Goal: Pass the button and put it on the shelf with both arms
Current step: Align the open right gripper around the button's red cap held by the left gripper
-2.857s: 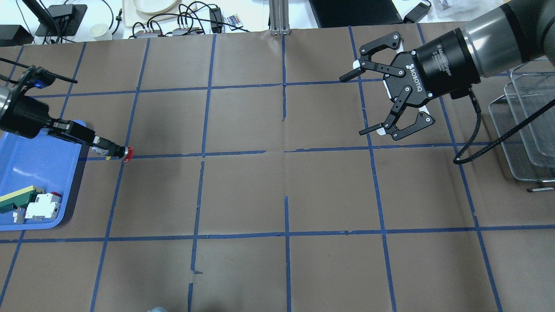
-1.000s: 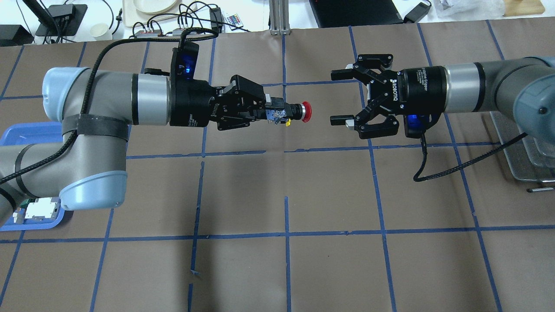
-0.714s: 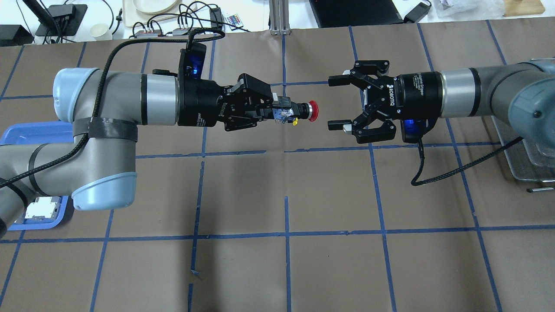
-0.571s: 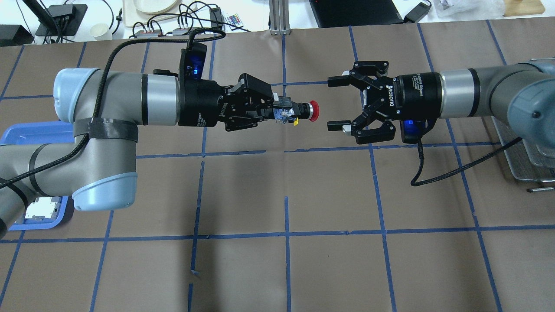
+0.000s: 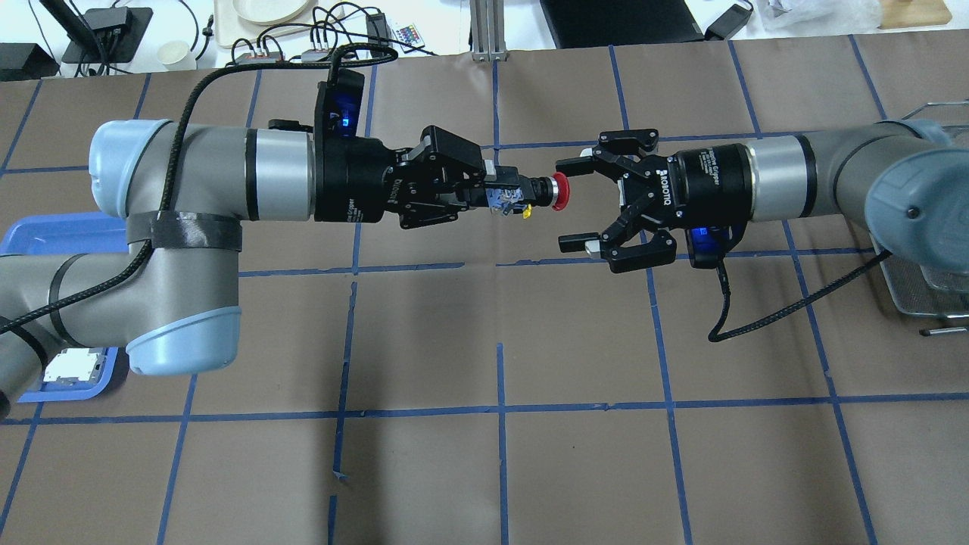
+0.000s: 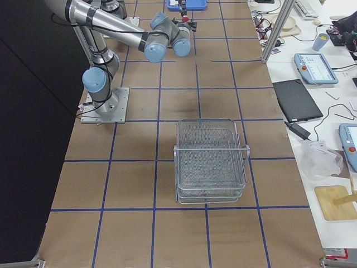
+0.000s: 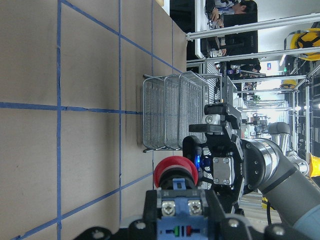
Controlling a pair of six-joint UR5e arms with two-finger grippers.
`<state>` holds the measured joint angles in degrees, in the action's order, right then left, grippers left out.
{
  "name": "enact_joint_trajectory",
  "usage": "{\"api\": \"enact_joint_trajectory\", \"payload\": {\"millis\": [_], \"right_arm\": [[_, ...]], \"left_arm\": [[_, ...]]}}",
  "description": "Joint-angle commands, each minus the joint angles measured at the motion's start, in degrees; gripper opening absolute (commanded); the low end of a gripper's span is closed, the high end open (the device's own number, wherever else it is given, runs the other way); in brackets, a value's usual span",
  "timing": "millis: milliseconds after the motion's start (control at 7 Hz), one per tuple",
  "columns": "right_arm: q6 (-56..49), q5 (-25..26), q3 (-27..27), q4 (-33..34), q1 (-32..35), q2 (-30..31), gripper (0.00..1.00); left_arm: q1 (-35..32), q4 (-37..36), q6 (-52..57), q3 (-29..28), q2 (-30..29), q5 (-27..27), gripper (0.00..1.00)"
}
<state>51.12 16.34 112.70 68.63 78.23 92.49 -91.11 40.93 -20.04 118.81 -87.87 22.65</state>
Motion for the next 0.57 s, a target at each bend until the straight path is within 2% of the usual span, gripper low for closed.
{"api": "enact_joint_trajectory", "payload": {"millis": [0, 429], "right_arm": [[0.8, 1.6, 0.1, -0.1, 0.3, 0.3, 1.00], [4.5, 1.5, -0.6, 0.0, 1.0, 2.1, 1.00]], "left_arm": [[0.0, -0.1, 0.0, 0.1, 0.1, -0.3, 0.10], [0.0, -0.2, -0.1, 0.0, 0.1, -0.4, 0.10]]}}
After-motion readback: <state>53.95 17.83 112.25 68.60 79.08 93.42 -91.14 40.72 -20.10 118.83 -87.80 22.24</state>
